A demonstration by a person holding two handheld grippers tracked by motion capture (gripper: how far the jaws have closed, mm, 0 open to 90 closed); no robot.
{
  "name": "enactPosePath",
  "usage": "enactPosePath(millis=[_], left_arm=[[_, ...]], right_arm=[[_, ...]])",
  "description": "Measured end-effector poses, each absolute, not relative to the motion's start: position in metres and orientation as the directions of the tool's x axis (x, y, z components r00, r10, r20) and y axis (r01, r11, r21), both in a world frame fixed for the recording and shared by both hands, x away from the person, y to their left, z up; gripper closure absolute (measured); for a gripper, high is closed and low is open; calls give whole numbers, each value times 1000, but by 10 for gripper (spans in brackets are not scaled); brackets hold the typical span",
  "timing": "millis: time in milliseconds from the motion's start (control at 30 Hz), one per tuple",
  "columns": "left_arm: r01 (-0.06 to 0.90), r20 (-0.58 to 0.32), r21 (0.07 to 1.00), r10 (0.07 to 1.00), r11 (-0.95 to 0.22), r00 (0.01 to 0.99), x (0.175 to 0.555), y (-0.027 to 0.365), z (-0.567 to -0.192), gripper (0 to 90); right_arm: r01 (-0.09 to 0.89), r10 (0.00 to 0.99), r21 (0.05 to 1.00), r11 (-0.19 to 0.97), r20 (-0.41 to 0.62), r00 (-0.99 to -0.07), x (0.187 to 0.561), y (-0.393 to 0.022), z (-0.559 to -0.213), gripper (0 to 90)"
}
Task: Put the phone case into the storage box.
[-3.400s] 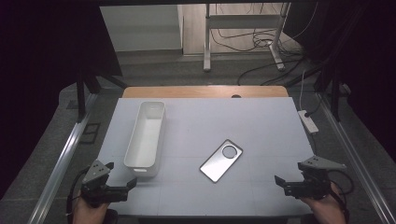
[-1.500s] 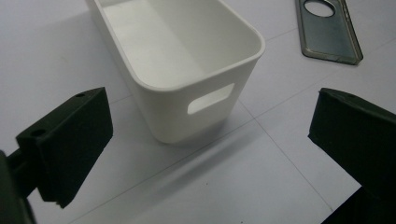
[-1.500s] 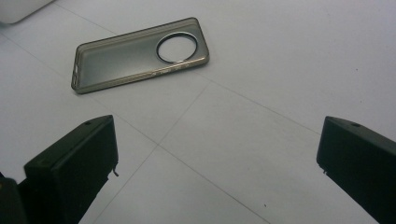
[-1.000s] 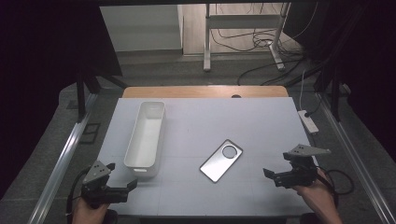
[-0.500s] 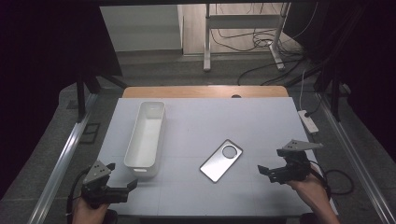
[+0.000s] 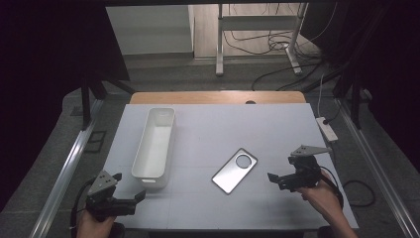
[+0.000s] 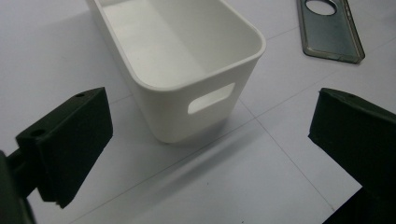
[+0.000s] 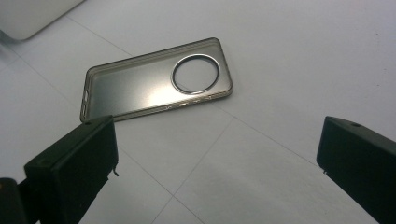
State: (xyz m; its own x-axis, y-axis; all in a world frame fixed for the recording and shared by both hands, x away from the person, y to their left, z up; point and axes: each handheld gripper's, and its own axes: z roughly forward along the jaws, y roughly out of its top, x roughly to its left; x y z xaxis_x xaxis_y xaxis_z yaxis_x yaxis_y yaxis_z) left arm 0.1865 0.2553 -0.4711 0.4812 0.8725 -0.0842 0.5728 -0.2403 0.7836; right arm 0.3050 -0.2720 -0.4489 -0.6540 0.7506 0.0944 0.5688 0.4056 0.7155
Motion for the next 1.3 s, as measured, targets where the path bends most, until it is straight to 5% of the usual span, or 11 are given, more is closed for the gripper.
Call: enactPosePath(millis=[1300], left_arm=[[570,-77,782,868,-252,490,187,255,-471,6]], right_arm=[[569,687,629,530,74,-723,322,-215,-461,0]])
